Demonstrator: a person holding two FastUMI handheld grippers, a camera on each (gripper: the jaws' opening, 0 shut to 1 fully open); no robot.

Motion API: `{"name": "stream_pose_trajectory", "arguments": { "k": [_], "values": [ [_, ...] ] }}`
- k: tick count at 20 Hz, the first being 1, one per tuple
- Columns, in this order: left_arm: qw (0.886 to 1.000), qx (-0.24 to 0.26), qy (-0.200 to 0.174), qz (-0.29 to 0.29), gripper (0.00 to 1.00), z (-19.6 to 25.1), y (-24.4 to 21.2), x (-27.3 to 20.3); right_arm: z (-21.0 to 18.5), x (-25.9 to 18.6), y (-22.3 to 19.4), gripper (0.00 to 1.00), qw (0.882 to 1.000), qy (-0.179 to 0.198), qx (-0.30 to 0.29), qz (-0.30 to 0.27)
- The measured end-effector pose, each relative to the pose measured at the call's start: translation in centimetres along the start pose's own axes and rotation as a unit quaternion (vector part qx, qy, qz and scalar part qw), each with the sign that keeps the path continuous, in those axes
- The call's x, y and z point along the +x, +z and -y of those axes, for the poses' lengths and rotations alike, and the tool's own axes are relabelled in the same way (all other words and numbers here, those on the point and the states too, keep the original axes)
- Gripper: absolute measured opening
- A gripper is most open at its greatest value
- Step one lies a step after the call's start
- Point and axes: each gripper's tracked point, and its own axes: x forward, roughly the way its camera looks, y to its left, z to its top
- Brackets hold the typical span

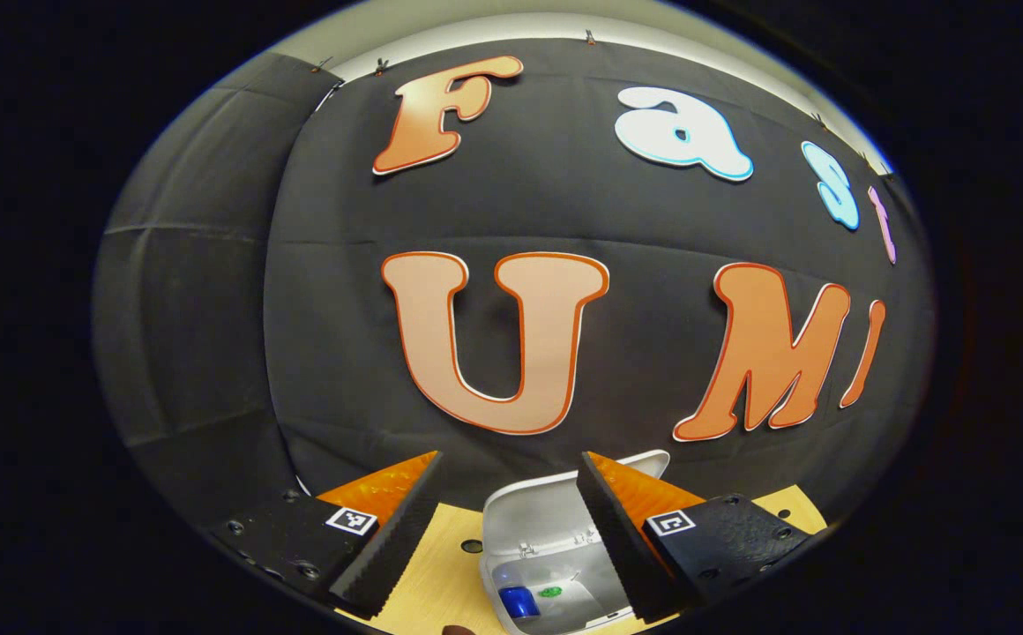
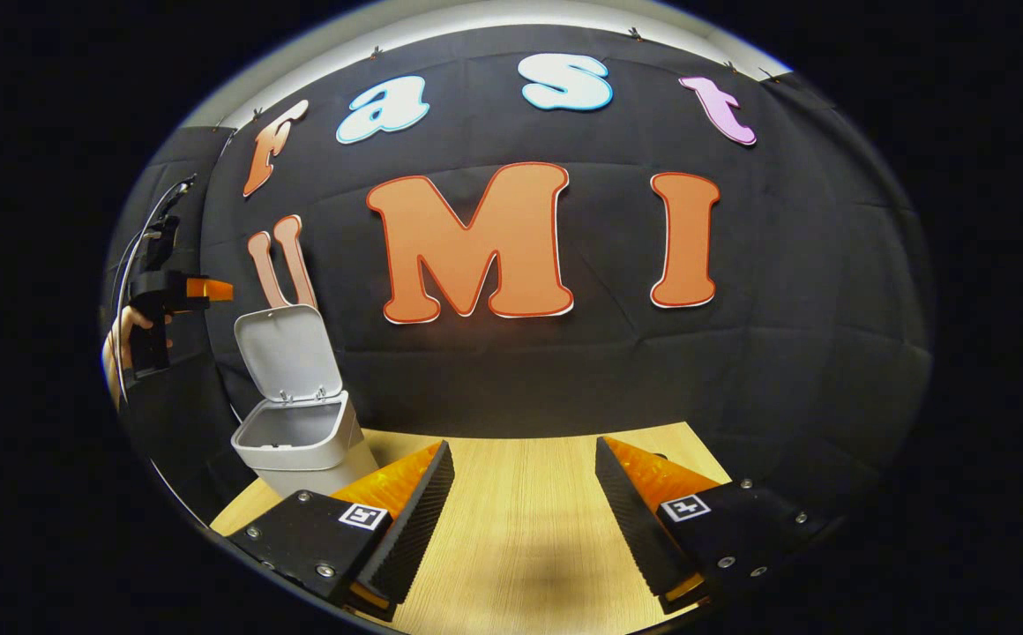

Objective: Press the lid of the desktop garbage bin to open it, pick up the crumpled paper on the desktop and throw it into the bin, then pick up the pop can on the desktop and drop it into the bin, and finally close the garbage bin lid.

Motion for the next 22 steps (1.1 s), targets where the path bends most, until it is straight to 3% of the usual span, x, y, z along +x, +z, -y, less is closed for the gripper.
{"name": "stream_pose_trajectory", "arguments": {
  "k": [10, 16, 22],
  "values": [
    [0.996, 0.058, -0.037, -0.059, 0.94, 3.2, 1.9, 7.7, 2.0, 0.3, -1.0, 0.97, 1.0, -0.024, 0.015, -0.012],
    [0.983, 0.084, -0.062, -0.149, 0.95, 4.3, -1.9, 10.4, 2.2, 0.4, -1.7, 0.97, 0.999, -0.03, 0.022, -0.021],
    [0.981, 0.054, -0.067, -0.174, 0.96, 4.2, -4.5, 10.5, 2.2, 0.6, -1.6, 0.97, 0.999, -0.03, 0.025, -0.022]
  ]
}}
